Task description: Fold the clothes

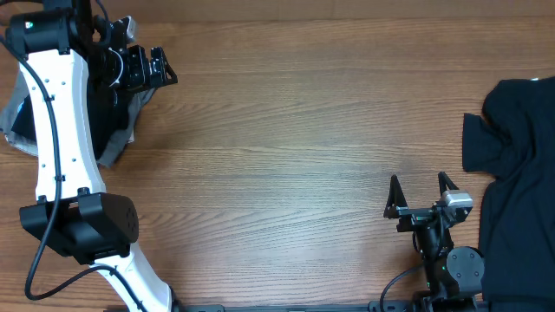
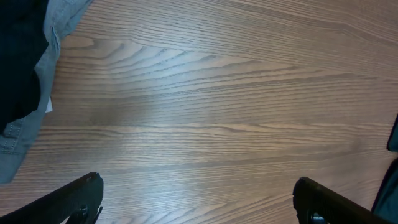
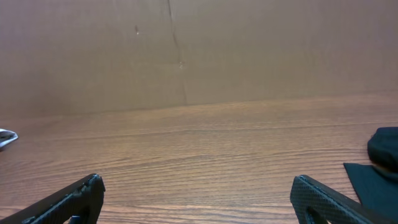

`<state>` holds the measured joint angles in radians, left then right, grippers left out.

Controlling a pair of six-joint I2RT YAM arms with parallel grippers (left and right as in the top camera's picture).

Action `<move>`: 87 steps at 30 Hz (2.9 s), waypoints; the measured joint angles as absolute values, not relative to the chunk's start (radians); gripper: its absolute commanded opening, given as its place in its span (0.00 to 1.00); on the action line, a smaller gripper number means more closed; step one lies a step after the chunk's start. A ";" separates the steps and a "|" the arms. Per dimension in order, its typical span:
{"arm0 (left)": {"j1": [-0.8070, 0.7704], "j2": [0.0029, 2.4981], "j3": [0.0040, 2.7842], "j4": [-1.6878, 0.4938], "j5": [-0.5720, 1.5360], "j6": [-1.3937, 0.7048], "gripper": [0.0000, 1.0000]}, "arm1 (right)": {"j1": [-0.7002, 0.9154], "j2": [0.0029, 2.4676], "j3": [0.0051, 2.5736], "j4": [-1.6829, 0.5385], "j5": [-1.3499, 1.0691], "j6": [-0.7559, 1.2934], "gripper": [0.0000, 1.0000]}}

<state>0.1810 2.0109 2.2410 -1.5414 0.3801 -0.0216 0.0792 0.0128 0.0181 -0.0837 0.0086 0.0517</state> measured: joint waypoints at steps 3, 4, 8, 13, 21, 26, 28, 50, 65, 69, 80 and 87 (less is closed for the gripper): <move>0.181 2.011 2.241 -1.542 0.380 -0.022 1.00 | 0.079 0.013 0.018 -0.084 0.008 0.052 1.00; 0.181 2.011 2.241 -1.541 0.380 -0.022 1.00 | 0.079 0.013 0.018 -0.084 0.009 0.052 1.00; 0.181 2.008 2.241 -1.542 0.367 -0.022 1.00 | 0.079 0.013 0.018 -0.084 0.008 0.052 1.00; 0.177 1.946 2.240 -1.541 0.344 -0.022 1.00 | 0.079 0.013 0.018 -0.084 0.008 0.052 1.00; 0.170 1.579 2.241 -1.538 0.332 -0.022 1.00 | 0.079 0.013 0.018 -0.084 0.008 0.052 1.00; 0.170 1.312 2.249 -1.538 0.332 -0.022 1.00 | 0.079 0.013 0.018 -0.084 0.008 0.052 1.00; 0.170 1.217 2.252 -1.538 0.332 -0.022 1.00 | 0.079 0.013 0.018 -0.084 0.008 0.052 1.00; 0.096 0.607 2.013 -1.571 0.332 -0.022 1.00 | 0.079 0.013 0.018 -0.084 0.009 0.052 1.00; 0.090 0.281 1.277 -1.309 0.332 -0.021 1.00 | 0.079 0.013 0.018 -0.088 0.008 0.052 1.00; 0.076 0.187 1.073 -1.097 0.332 -0.019 1.00 | 0.079 0.013 0.018 -0.089 0.008 0.052 1.00; 0.031 0.030 0.551 -0.418 0.330 -0.028 1.00 | 0.079 0.013 0.018 -0.089 0.008 0.052 1.00; 0.031 0.023 0.326 -0.186 0.236 -0.138 1.00 | 0.079 0.013 0.018 -0.089 0.008 0.052 1.00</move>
